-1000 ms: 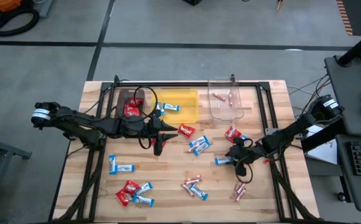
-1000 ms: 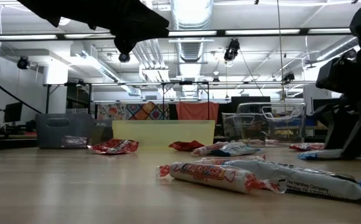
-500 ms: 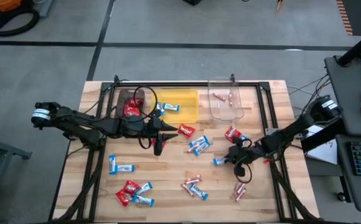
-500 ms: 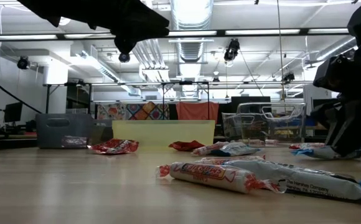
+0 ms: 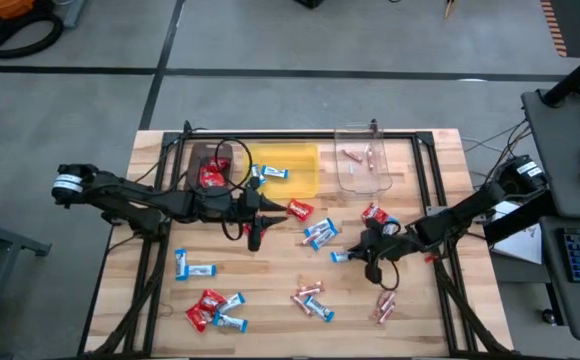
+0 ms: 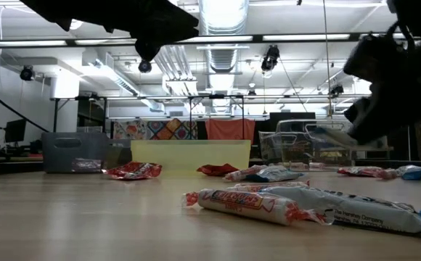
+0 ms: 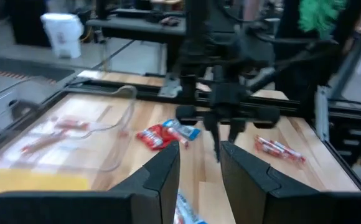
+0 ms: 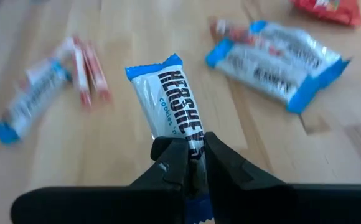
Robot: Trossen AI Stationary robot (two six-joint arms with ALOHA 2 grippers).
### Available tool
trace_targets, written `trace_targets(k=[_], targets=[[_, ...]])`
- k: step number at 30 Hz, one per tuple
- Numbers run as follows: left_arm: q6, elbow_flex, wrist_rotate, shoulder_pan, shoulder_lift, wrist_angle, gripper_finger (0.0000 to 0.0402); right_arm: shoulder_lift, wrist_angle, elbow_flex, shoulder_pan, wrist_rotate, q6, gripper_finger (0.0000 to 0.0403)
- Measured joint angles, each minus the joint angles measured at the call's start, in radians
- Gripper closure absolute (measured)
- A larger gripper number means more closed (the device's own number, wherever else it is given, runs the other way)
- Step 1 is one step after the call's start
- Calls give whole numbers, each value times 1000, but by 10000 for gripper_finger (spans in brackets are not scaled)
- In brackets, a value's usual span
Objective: Sort candy
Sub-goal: Put the white candy into the yellow bin
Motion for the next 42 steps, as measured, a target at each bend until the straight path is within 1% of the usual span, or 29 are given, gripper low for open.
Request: trace_targets(k=[2,4,7,11,14,16,19,23,26,29,31,35,36,39,42], targets=[[48,0,13,-21,37,43,297,0,44,0,-16,-4,27,374],[112,1,15,-44,92,119,287,-1,103,0,-36,-29,54,374],[209,1,16,-73,179,232,262,-3,198,0,-71,-102,92,374],[290,12,17,-84,284,360,220,-5,304,5,-136,-211,216,374],[318,53,19,-83,350,369,194,-5,333,28,-170,-293,267,374],[350,88,59,-83,395,372,185,-5,331,50,-186,-330,285,374],[369,140,126,-84,448,368,183,-5,331,80,-207,-373,295,374],[373,180,196,-80,480,369,185,-5,323,104,-224,-399,313,374],[373,182,197,-79,483,366,200,-5,292,120,-226,-399,310,374],[365,181,189,-79,476,367,235,-5,287,129,-226,-399,306,374],[363,181,171,-79,474,367,273,-5,290,132,-225,-399,304,374],[365,180,164,-78,473,368,374,-5,290,132,-227,-385,299,374],[367,180,161,-78,472,368,385,-5,290,132,-228,-380,306,374],[366,179,161,-78,468,366,386,-5,293,132,-229,-373,308,358],[366,179,162,-79,453,342,395,-5,295,132,-229,-366,311,328]])
